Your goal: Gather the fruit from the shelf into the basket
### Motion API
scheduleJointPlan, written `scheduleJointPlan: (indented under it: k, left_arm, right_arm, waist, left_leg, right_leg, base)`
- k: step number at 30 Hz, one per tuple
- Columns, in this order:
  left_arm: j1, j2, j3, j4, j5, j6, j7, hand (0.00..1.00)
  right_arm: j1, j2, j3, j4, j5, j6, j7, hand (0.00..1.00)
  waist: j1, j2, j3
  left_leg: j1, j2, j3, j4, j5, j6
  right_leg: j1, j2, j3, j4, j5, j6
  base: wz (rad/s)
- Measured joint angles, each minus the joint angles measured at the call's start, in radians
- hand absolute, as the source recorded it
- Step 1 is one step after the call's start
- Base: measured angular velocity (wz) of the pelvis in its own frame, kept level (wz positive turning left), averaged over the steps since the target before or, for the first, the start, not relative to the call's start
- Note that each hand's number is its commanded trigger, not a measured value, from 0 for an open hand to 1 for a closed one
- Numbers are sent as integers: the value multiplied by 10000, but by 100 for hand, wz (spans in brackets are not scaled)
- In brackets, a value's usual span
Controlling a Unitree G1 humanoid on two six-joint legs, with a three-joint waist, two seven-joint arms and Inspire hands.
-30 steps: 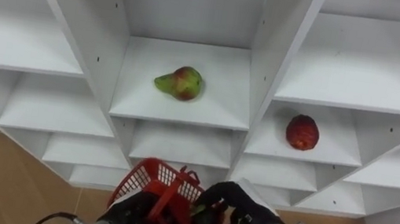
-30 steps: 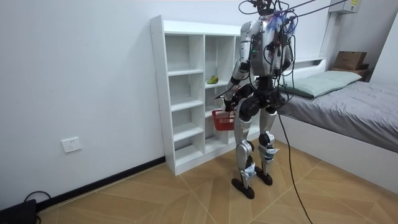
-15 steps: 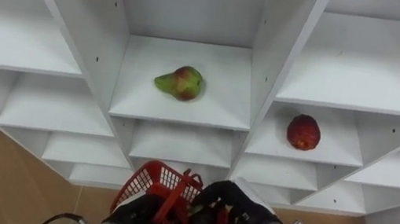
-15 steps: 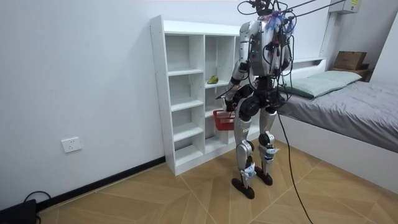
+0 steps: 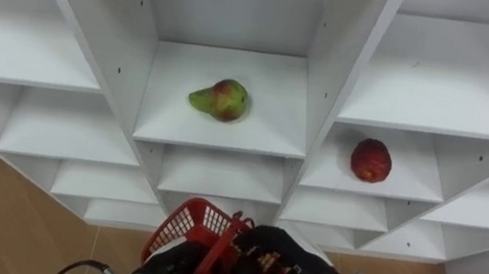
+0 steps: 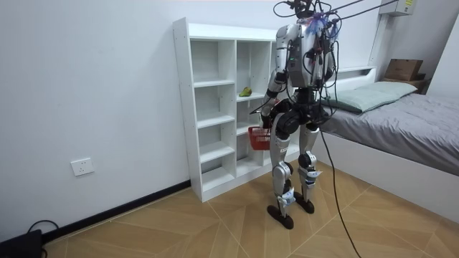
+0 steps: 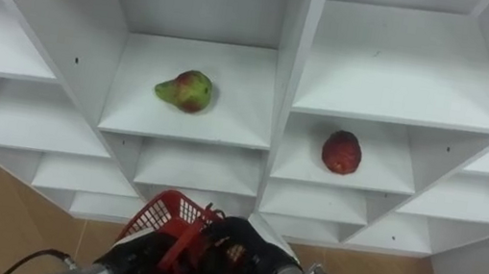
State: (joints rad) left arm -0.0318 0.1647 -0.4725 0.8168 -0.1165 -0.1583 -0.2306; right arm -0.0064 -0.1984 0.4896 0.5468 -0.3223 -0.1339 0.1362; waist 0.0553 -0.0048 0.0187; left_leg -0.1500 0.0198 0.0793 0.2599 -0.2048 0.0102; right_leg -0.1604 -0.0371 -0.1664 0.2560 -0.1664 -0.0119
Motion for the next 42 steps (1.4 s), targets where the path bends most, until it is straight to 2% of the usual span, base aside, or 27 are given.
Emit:
scheduleJointPlan:
  k: [7, 26, 34, 38, 42]
  left_arm:
    - [-4, -130, -4, -39, -3, 5, -37, 100]
    - [-5, -208, 0, -53, 0, 5, 7, 100]
    - [17, 137, -10, -41, -1, 5, 129, 100]
    - [41, 177, 247, 73, 15, -4, 371, 100]
    - [95, 244, 690, 67, 15, -7, 632, 100]
  right_arm:
    - [-57, 73, 2, 96, -15, 12, 206, 0]
    - [-150, 67, -21, 285, -5, 7, 193, 0]
    - [-152, 27, 68, 244, 51, -2, 196, 0]
    - [-133, -27, 92, 97, 30, -6, 210, 0]
    - [-68, -403, 99, -715, 17, -8, 304, 0]
  waist:
    - [-6, -7, 3]
    - [-43, 6, -5]
    - [15, 39, -3]
    - [44, 64, -12]
    - [89, 46, -14]
  left_leg:
    - [15, 2, 3, 1, 0, 0]
    - [35, 9, 7, 8, 0, 0]
    - [179, 5, -26, -15, 0, 0]
    - [231, 2, -12, -48, 0, -2]
    - [305, -7, 7, -38, 3, -5]
  right_leg:
    - [12, 9, -5, 3, 0, -1]
    - [28, 5, -41, -5, 1, -1]
    - [189, 10, -39, -8, 1, -1]
    - [218, 14, -36, -2, 0, 0]
    - [254, 6, -12, 33, 0, 0]
  base:
    - [0]
    - [0]
    - [0]
    - [0]
    - [-2]
